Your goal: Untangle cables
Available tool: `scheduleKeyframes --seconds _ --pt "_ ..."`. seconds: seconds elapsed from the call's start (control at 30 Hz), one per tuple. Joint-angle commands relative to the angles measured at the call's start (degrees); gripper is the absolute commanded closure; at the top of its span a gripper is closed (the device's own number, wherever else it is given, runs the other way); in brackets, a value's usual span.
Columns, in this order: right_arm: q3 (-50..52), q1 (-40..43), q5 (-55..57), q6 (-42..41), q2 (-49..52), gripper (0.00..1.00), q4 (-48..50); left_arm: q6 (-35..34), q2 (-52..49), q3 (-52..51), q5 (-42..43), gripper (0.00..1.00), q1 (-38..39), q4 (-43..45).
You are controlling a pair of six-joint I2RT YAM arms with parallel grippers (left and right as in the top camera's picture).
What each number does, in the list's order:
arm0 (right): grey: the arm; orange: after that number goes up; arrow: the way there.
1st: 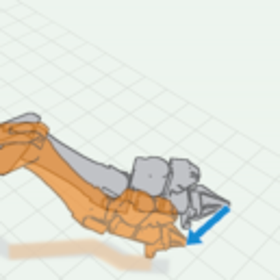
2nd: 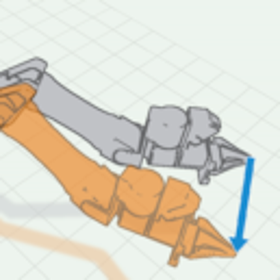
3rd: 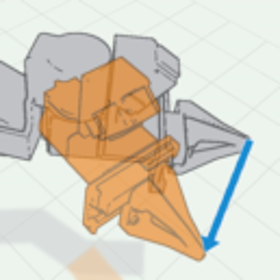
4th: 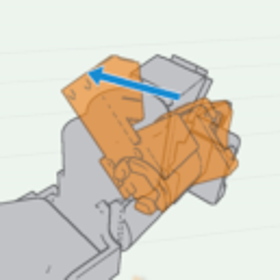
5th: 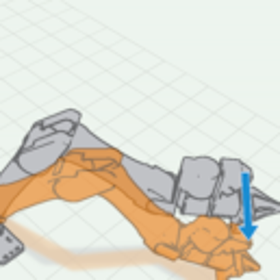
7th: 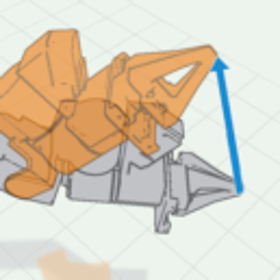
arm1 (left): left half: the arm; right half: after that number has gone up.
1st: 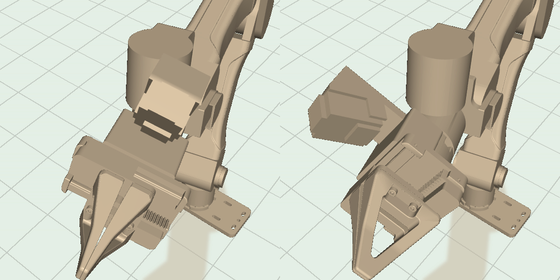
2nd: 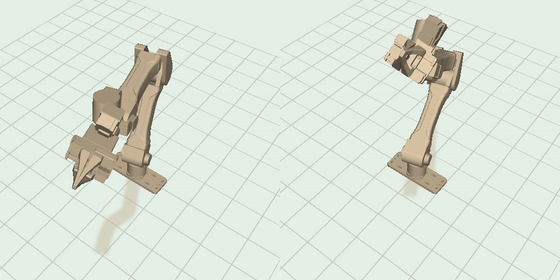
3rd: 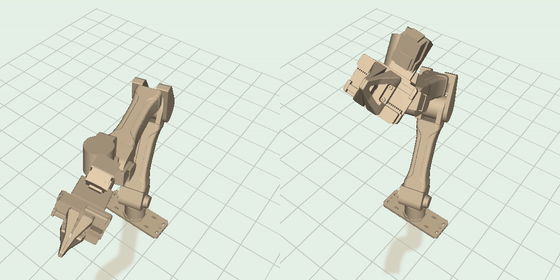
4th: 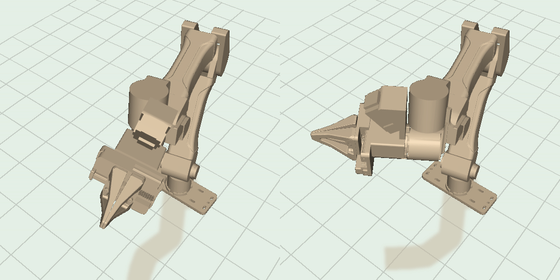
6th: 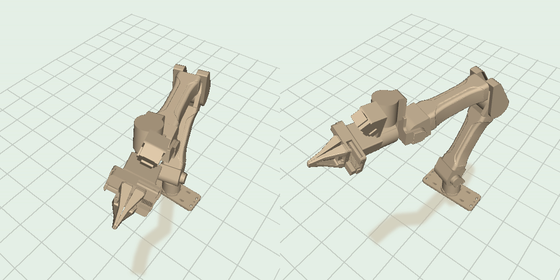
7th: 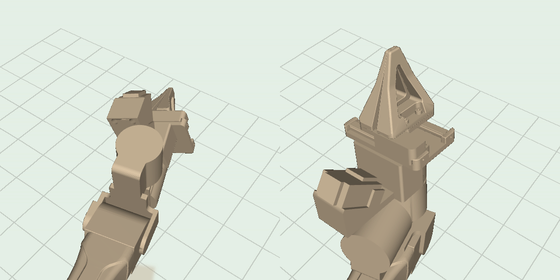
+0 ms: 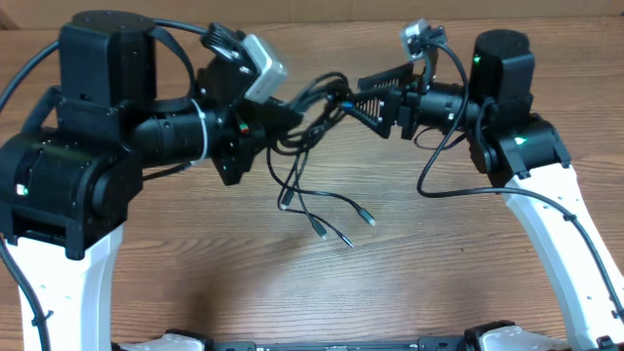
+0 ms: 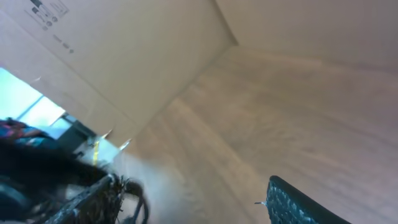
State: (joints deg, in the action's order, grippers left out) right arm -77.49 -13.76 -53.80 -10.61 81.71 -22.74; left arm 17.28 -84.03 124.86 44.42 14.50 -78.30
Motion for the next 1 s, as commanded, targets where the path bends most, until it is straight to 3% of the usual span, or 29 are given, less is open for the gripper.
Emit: scheduleKeyframes --seconds 0.0,0.33,0.47,0.63,0.97 --pt "-0.5 -1.7 -0.7 -1.8 -0.2 0.27 -0.8 -2.8 0.1 0.1 1.7 0.96 -2.6 2.1" --pt "-0.5 -3.5 -0.2 -3.8 -0.2 0.27 4.3 -13.8 0.0 0.1 1.5 0.95 -4.2 7.5" --pt "-0.5 -3.5 0.2 -5.9 -0.2 0.27 6.6 -24.9 0.0 0.1 -1.8 0.96 -4.2 10.1" --pt "-0.5 -3.5 0.2 -6.2 -0.2 0.27 7.5 -33.8 0.0 0.0 -8.0 0.96 -4.2 10.4" --pt "-0.5 -3.6 0.2 -7.4 -0.2 0.26 7.5 -34.4 0.0 -4.4 -5.2 0.95 -4.0 13.7"
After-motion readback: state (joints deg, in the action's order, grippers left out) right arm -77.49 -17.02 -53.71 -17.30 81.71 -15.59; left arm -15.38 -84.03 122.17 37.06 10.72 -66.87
